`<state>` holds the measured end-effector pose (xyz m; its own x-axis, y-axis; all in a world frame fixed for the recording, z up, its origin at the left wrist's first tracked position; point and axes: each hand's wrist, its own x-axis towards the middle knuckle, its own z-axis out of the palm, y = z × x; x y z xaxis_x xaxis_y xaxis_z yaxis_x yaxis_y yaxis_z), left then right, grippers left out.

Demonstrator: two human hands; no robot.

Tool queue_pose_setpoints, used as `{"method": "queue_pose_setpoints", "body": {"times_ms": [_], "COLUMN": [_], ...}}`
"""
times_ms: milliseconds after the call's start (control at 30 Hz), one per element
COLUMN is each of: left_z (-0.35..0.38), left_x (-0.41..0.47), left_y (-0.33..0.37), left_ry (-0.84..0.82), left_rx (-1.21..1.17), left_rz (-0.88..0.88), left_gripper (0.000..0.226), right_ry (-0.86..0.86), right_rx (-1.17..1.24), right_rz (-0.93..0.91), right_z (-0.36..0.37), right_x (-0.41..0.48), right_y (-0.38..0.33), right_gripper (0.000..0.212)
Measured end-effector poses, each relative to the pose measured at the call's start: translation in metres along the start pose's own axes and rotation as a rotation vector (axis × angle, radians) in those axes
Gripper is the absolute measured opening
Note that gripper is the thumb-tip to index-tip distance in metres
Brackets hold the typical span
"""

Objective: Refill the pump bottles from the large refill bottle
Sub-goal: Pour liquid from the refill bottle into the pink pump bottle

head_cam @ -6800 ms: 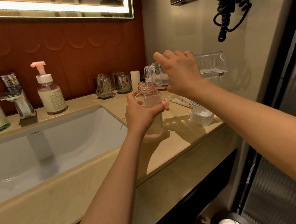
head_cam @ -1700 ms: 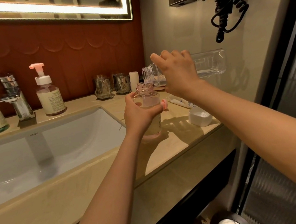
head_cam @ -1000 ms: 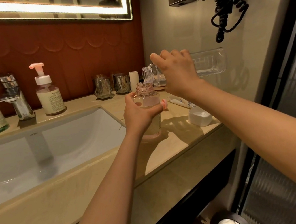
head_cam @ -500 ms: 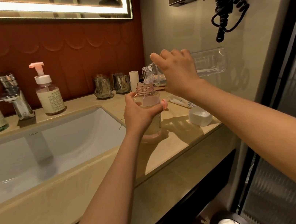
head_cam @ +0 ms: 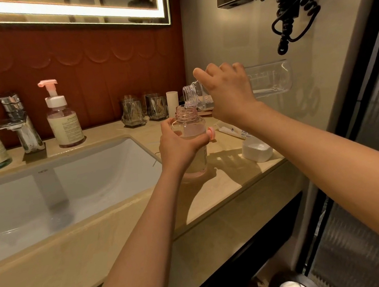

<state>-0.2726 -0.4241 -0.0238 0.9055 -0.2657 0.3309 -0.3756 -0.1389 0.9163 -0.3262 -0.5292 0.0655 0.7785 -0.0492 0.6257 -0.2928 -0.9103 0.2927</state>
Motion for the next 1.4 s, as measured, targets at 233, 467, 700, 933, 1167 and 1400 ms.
{"method": "queue_pose_setpoints", "body": {"times_ms": [233, 467, 700, 933, 1167, 1400], "left_z": [0.0002, 0.0002, 0.0003, 0.0001, 0.0000, -0.0003], "left_x": [0.0001, 0.0000, 0.0000, -0.0001, -0.0002, -0.0001], "left_y": [0.0003, 0.0004, 0.0001, 0.0000, 0.0004, 0.0004], "left_ry": [-0.002, 0.001, -0.002, 0.000, -0.004, 0.000], "left_rx": [-0.002, -0.002, -0.005, -0.010, -0.006, -0.001], "left_rz": [-0.001, 0.000, -0.005, 0.000, 0.000, 0.001], "left_gripper": [0.096, 0.096, 0.096, 0.095, 0.096, 0.097], "right_ry": [-0.005, -0.005, -0.002, 0.002, 0.002, 0.010], "right_rx": [0.007, -0.001, -0.001, -0.002, -0.008, -0.001], "right_rz": [-0.003, -0.009, -0.005, -0.012, -0.015, -0.017], "right_z": [-0.0011, -0.0021, -0.0013, -0.0017, -0.0026, -0.0015], "right_x": [-0.0008, -0.0003, -0.0006, -0.0009, -0.0011, -0.0007], "right_y": [-0.0005, -0.0011, -0.0010, -0.0010, -0.0011, -0.0007], "right_gripper": [0.070, 0.070, 0.070, 0.070, 0.069, 0.070]}}
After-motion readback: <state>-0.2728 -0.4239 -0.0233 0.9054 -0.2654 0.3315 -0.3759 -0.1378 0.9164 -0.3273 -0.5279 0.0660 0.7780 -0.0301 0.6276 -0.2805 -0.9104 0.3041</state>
